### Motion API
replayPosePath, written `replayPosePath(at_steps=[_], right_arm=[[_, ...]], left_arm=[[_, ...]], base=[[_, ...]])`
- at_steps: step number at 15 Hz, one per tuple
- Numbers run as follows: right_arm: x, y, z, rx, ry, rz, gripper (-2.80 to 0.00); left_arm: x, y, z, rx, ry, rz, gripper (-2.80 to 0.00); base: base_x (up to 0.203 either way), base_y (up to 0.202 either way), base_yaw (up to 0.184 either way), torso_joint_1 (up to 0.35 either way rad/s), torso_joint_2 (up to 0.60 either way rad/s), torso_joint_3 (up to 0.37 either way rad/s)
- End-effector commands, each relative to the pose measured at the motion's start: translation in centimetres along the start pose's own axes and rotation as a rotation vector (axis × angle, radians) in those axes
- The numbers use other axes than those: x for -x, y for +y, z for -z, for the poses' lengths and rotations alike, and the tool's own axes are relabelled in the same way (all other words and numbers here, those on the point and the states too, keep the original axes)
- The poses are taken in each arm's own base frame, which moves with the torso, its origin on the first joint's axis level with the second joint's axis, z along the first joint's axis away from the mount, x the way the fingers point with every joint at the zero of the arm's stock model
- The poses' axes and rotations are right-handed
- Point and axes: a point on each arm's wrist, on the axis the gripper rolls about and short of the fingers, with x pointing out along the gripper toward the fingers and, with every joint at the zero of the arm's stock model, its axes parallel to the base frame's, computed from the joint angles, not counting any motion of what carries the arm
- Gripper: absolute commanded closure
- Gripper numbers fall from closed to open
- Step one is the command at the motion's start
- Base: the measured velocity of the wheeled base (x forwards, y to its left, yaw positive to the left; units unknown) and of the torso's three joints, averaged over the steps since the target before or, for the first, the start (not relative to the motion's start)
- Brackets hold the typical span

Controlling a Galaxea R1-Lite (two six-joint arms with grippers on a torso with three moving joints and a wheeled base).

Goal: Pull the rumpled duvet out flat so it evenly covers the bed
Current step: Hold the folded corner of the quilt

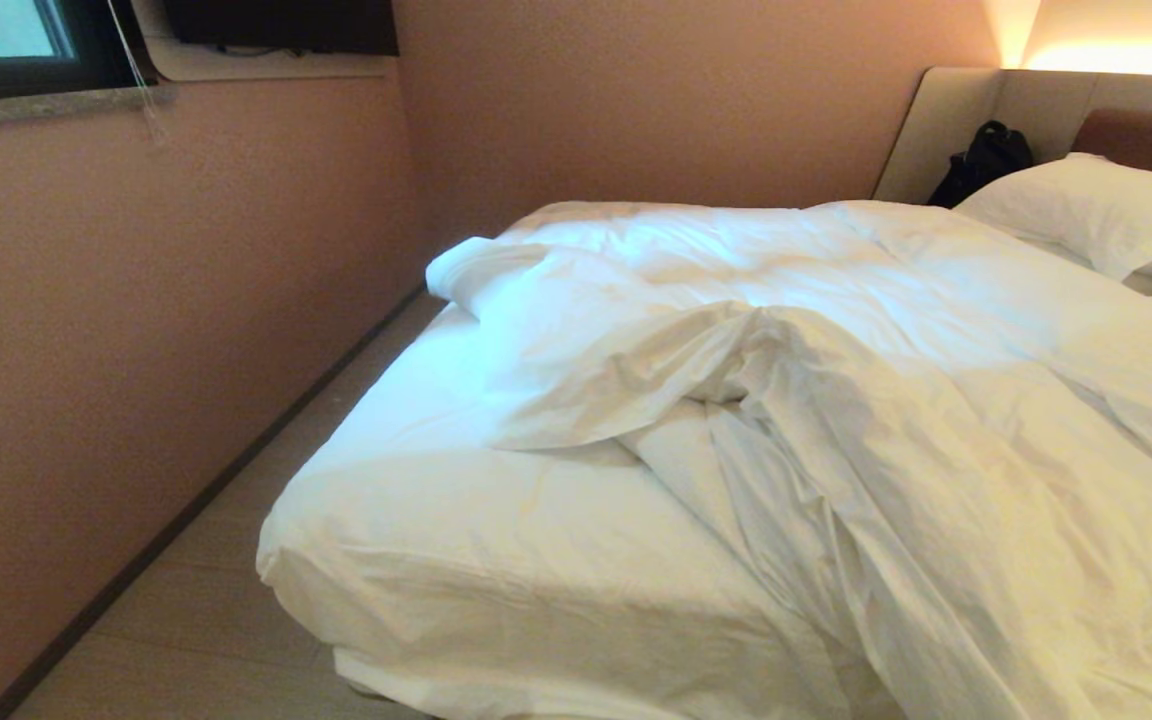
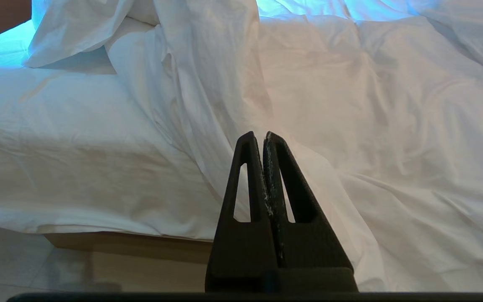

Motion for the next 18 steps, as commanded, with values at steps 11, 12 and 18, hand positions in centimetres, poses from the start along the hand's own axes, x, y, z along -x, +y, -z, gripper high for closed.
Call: replayPosePath(at_steps=[11, 12, 18], right_arm=[[0.0, 0.0, 0.0, 0.0, -0.001, 0.0, 0.0], [0.0, 0.0, 0.0, 0.0, -0.001, -0.001, 0.0], [0.0, 0.0, 0.0, 0.0, -0.001, -0.001, 0.0]], left_arm=[[0.0, 0.0, 0.0, 0.003, -0.001, -0.001, 0.0], [0.0, 0.0, 0.0, 0.003, -0.001, 0.0, 0.0], [0.0, 0.0, 0.0, 0.003, -0.001, -0.001, 0.0]], base=[[0.0, 0.0, 0.0, 0.0, 0.0, 0.0], [0.0, 0.0, 0.0, 0.0, 0.0, 0.0], [0.0, 0.0, 0.0, 0.0, 0.0, 0.0]])
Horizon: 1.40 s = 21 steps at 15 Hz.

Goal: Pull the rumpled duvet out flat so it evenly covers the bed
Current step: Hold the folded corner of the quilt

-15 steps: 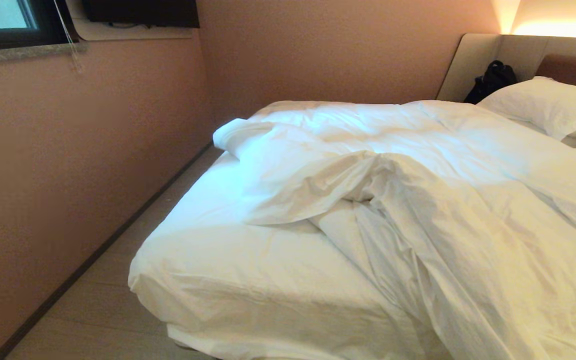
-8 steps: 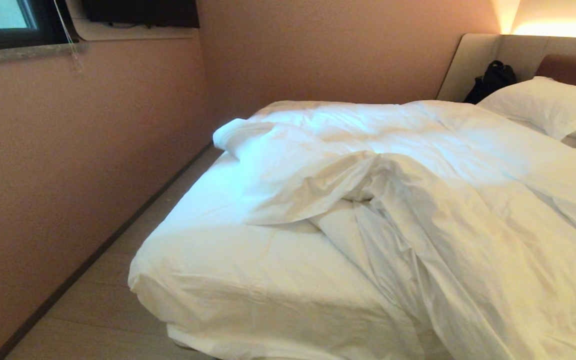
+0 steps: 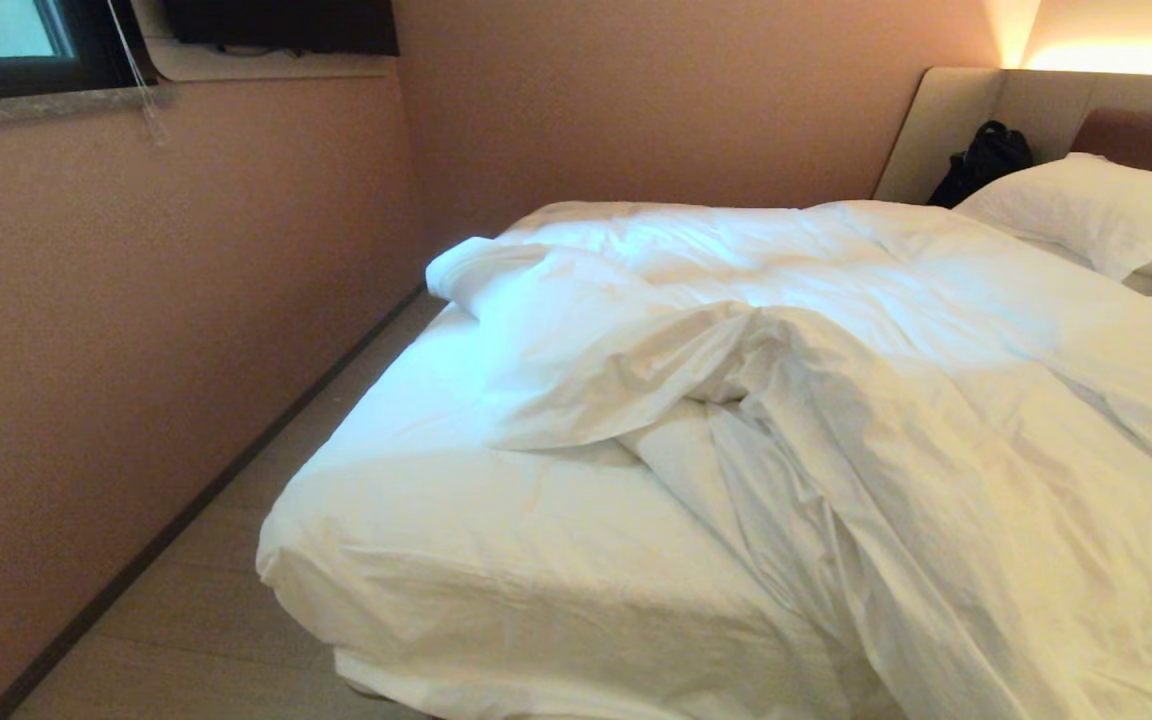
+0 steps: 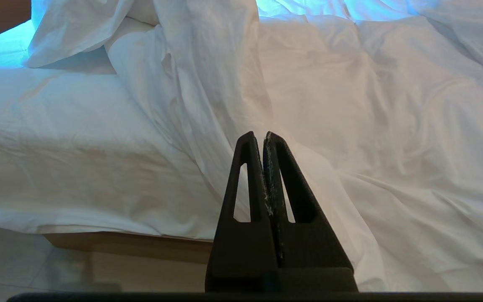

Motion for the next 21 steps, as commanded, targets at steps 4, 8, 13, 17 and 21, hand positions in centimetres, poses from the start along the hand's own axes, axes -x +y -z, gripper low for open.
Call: replayPosePath(at_steps=[4, 8, 13, 17, 21], right_arm=[[0.0, 0.0, 0.0, 0.0, -0.001, -0.001, 0.0], [0.0, 0.0, 0.0, 0.011, -0.001, 0.0, 0.0], [0.7, 0.0, -1.7, 0.021, 0.026, 0.0, 0.0], [1.9, 0.1, -8.7, 0.021, 0.012, -0.03, 0.0], [-0.3, 0.2, -12.8, 0.023, 0.08, -0.065, 0.0]], left_arm=[[0.0, 0.0, 0.0, 0.0, 0.0, 0.0, 0.0], [0.0, 0.0, 0.0, 0.0, 0.0, 0.0, 0.0], [0.0, 0.0, 0.0, 0.0, 0.0, 0.0, 0.0], [0.0, 0.0, 0.0, 0.0, 0.0, 0.0, 0.0], [0.0, 0.0, 0.0, 0.0, 0.0, 0.0, 0.0]], base=[[0.0, 0.0, 0.0, 0.0, 0.0, 0.0], [0.0, 0.0, 0.0, 0.0, 0.0, 0.0], [0.0, 0.0, 0.0, 0.0, 0.0, 0.0], [0.0, 0.0, 0.0, 0.0, 0.0, 0.0], [0.0, 0.0, 0.0, 0.0, 0.0, 0.0]])
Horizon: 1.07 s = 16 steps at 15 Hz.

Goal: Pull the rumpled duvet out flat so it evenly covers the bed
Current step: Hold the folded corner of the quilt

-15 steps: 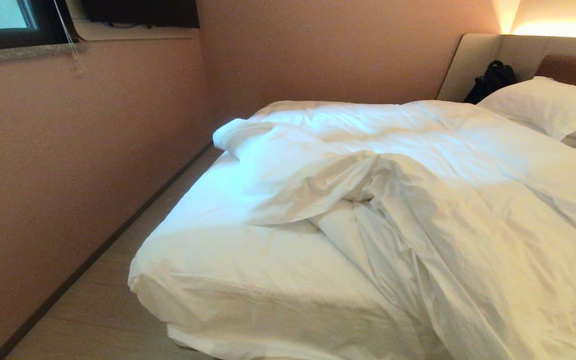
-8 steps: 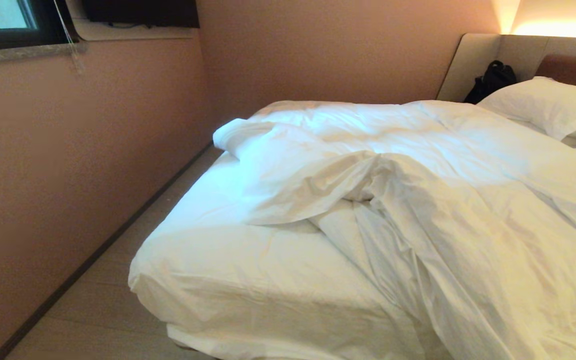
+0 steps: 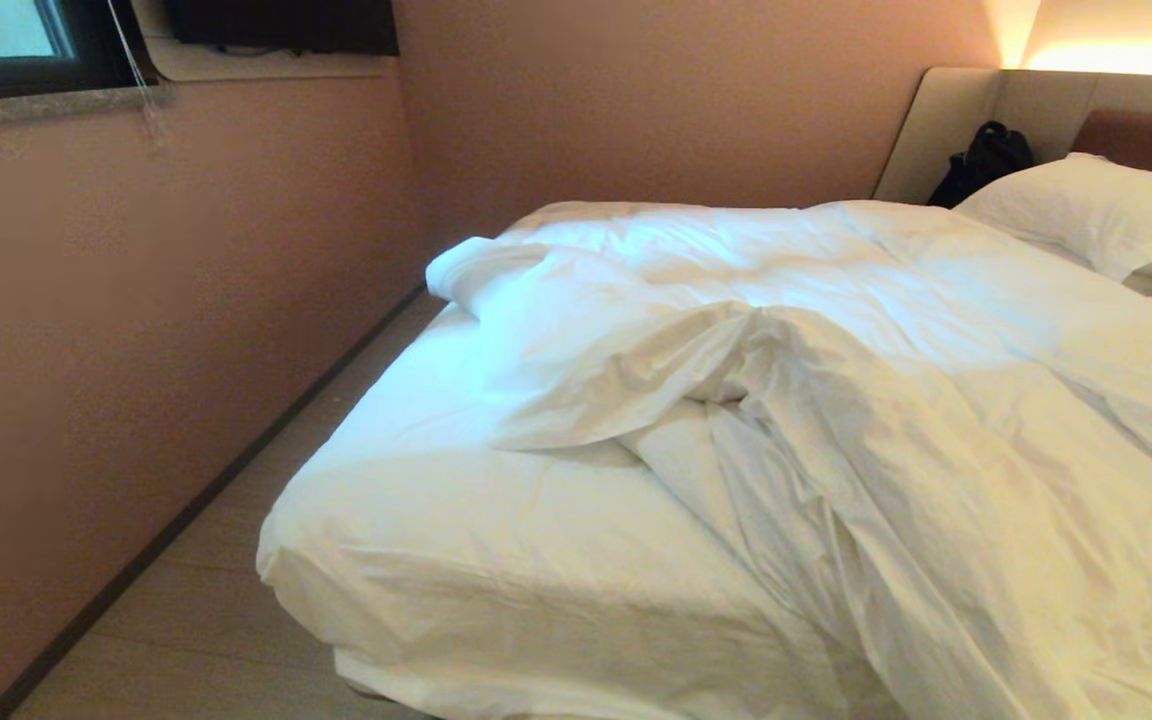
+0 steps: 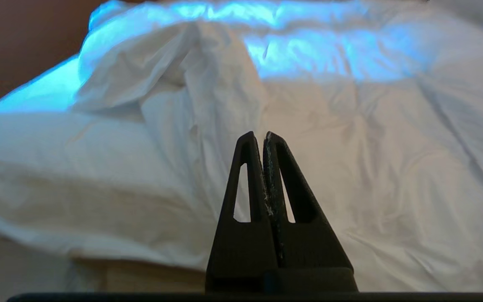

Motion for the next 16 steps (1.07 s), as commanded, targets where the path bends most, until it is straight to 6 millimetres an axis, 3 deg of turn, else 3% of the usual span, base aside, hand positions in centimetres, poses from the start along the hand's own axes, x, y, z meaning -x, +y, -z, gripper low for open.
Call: replayPosePath(at_steps=[1, 11, 16], right_arm=[[-3.2, -0.2, -1.5, -0.008, 0.15, -0.024, 0.0], [-20.3, -1.0, -4.0, -0.038, 0.356, -0.039, 0.0], [-27.6, -0.7, -1.9, -0.044, 0.501, -0.041, 0.0]], left_arm=[[0.0, 0.0, 0.0, 0.0, 0.0, -0.001, 0.0], [0.0, 0.0, 0.0, 0.0, 0.0, -0.001, 0.0], [0.0, 0.0, 0.0, 0.0, 0.0, -0.001, 0.0]], base=[[0.0, 0.0, 0.0, 0.0, 0.0, 0.0], [0.0, 0.0, 0.0, 0.0, 0.0, 0.0], [0.0, 0.0, 0.0, 0.0, 0.0, 0.0]])
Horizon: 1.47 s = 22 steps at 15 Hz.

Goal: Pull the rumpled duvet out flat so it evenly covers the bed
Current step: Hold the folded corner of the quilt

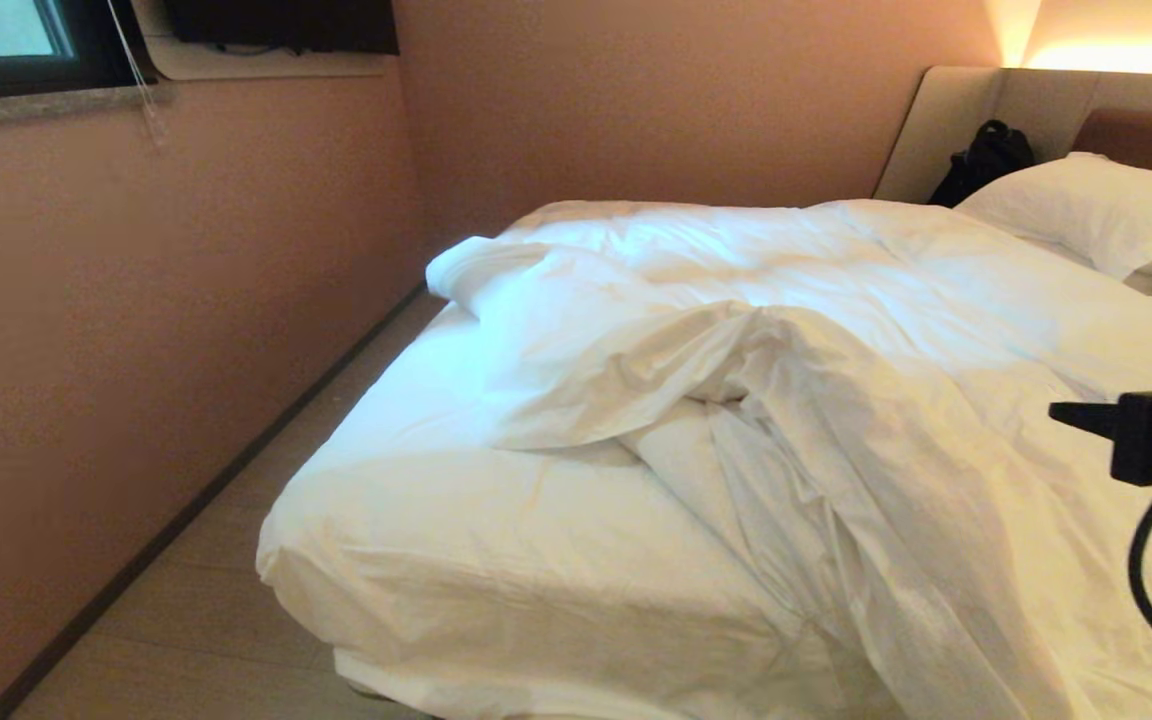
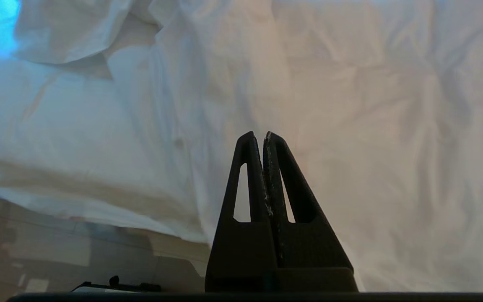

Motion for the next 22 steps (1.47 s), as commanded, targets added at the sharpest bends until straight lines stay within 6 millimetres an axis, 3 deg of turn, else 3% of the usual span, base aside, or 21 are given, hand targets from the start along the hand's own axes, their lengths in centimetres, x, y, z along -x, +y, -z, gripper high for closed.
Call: replayPosePath(at_steps=[1, 5, 14, 15, 22], right_arm=[[-5.6, 0.1, 0.0, -0.009, 0.094, 0.013, 0.0], [-10.0, 1.7, -2.0, -0.077, 0.098, 0.016, 0.0], [-13.1, 2.7, -3.3, -0.115, 0.114, 0.063, 0.0], [-13.4, 2.7, -3.6, -0.129, 0.106, 0.065, -2.8], [-14.4, 4.9, -4.7, -0.063, 0.123, 0.01, -2.8]], left_arm=[[0.0, 0.0, 0.0, 0.0, 0.0, -0.001, 0.0], [0.0, 0.0, 0.0, 0.0, 0.0, -0.001, 0.0], [0.0, 0.0, 0.0, 0.0, 0.0, -0.001, 0.0], [0.0, 0.0, 0.0, 0.0, 0.0, 0.001, 0.0], [0.0, 0.0, 0.0, 0.0, 0.0, -0.001, 0.0]], base=[[0.0, 0.0, 0.0, 0.0, 0.0, 0.0], [0.0, 0.0, 0.0, 0.0, 0.0, 0.0], [0.0, 0.0, 0.0, 0.0, 0.0, 0.0], [0.0, 0.0, 0.0, 0.0, 0.0, 0.0], [0.0, 0.0, 0.0, 0.0, 0.0, 0.0]])
